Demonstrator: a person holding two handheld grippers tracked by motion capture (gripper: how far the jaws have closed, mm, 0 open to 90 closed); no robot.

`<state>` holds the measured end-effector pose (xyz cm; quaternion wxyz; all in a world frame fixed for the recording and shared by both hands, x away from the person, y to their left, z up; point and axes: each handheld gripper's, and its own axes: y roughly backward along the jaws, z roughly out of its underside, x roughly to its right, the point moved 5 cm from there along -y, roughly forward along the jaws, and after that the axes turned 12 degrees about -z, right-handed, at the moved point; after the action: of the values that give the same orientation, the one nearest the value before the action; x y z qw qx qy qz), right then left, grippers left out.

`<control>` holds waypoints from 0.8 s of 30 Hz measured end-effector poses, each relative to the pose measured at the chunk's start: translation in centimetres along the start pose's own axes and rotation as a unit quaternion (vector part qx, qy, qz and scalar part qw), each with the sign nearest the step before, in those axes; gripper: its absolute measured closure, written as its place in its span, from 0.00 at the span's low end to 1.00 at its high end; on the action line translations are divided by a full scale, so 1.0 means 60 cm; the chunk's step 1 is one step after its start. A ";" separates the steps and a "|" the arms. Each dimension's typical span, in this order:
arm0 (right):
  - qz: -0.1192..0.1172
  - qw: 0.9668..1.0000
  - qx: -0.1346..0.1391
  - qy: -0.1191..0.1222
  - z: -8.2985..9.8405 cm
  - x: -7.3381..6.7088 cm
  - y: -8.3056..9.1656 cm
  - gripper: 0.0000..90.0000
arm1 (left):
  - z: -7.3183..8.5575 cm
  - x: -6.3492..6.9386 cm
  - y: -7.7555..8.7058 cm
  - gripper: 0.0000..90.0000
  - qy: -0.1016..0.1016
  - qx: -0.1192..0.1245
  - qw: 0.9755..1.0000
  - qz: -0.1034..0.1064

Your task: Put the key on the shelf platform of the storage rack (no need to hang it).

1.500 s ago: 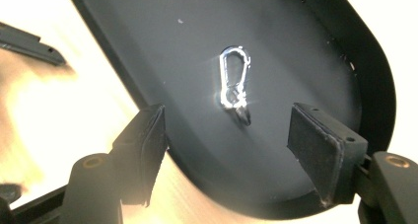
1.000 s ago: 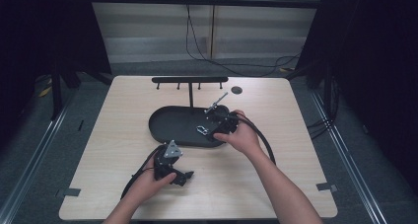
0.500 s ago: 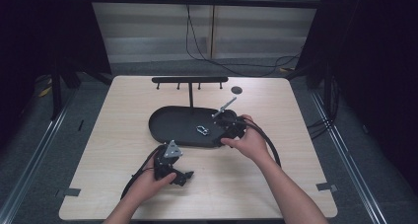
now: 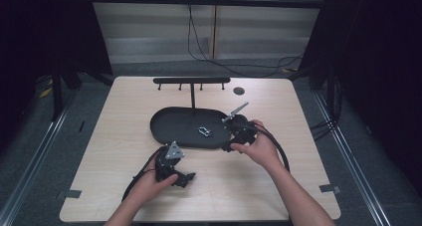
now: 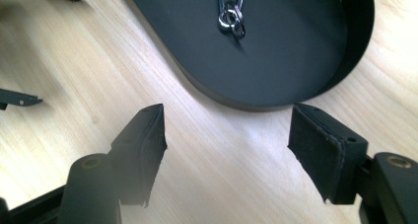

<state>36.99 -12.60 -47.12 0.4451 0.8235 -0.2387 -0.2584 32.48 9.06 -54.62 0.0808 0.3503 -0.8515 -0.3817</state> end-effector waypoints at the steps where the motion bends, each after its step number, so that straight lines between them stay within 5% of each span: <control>1: 0.001 1.000 0.002 0.001 0.003 0.001 0.001 0.33 | 0.000 0.000 0.000 0.00 0.001 0.000 1.000 0.000; 24: 0.003 1.000 0.013 -0.010 0.071 0.003 0.015 0.33 | 0.000 0.000 0.000 0.00 0.000 0.000 1.000 0.000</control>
<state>34.27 -15.75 -48.40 0.4326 0.8261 -0.2487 -0.2619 32.48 9.06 -54.62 0.0807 0.3505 -0.8515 -0.3815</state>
